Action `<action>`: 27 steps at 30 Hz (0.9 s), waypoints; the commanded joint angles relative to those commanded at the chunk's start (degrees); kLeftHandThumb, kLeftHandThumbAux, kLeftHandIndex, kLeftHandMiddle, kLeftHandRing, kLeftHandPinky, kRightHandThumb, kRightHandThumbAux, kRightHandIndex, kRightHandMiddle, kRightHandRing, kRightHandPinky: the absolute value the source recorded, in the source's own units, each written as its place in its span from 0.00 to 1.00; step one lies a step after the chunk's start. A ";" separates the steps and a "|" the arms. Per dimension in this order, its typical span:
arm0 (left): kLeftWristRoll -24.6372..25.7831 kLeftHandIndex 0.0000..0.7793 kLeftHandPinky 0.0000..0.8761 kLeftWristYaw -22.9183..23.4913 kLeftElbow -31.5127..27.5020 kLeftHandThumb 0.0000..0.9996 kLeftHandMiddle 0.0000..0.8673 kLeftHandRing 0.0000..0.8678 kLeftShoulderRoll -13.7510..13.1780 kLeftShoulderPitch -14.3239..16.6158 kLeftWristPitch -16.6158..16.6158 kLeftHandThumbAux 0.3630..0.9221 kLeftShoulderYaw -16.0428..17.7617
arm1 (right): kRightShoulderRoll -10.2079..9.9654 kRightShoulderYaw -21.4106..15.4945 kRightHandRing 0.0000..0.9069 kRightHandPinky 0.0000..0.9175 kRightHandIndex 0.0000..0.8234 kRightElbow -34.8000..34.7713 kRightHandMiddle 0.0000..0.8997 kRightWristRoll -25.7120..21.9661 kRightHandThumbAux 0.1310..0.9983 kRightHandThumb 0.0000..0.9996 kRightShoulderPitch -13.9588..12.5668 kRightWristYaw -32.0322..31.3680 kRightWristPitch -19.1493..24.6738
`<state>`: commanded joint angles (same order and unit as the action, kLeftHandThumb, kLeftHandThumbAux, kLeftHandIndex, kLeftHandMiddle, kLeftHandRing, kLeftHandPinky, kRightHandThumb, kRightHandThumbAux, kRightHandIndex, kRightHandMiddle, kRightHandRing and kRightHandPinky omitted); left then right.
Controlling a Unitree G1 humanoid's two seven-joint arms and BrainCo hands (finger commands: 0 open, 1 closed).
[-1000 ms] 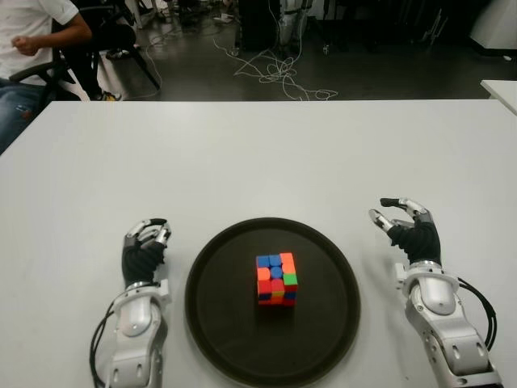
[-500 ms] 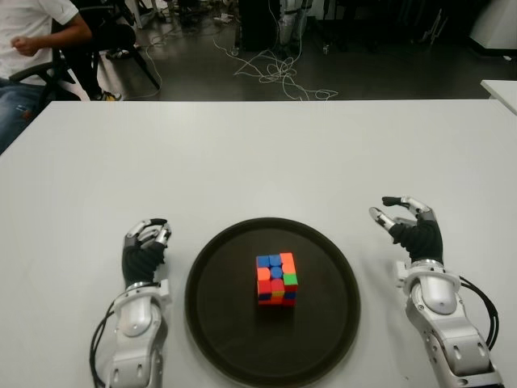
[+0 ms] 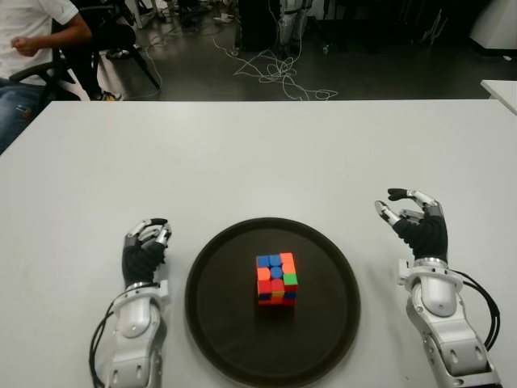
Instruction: Pick up the Rubik's Cube and put it in the plate
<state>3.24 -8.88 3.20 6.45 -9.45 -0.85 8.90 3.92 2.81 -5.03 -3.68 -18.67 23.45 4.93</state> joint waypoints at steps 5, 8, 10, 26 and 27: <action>-0.40 0.57 0.92 -0.02 0.53 0.71 0.90 0.93 -0.11 0.02 1.04 0.62 -0.13 | -0.18 -0.23 0.93 0.92 0.86 0.16 0.91 -0.08 0.80 0.34 0.28 0.51 0.03; -1.09 0.57 0.93 0.02 1.09 0.71 0.90 0.93 -0.47 0.07 1.72 0.62 -0.41 | -0.16 -0.37 0.93 0.93 0.87 0.49 0.91 -0.26 0.80 0.36 0.59 0.53 -0.49; -1.51 0.57 0.93 -0.01 1.53 0.71 0.90 0.93 -0.69 0.15 2.10 0.62 -0.55 | -0.09 -0.40 0.93 0.93 0.88 0.73 0.91 -0.36 0.80 0.36 0.78 0.49 -0.89; -0.75 0.57 0.94 1.36 3.97 0.71 0.91 0.94 -1.31 0.71 3.61 0.62 -0.03 | 0.13 -0.23 0.92 0.92 0.85 3.69 0.90 -0.62 0.80 0.34 0.84 -0.74 -7.96; -0.78 0.57 0.94 1.46 3.98 0.71 0.91 0.94 -1.38 0.71 3.54 0.62 -0.06 | 0.07 -0.25 0.92 0.92 0.85 3.89 0.90 -0.75 0.80 0.34 0.83 -0.83 -8.41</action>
<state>2.46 -7.42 7.19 5.07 -8.74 2.69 8.85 3.99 2.56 -1.15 -4.43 -17.83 22.62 -3.47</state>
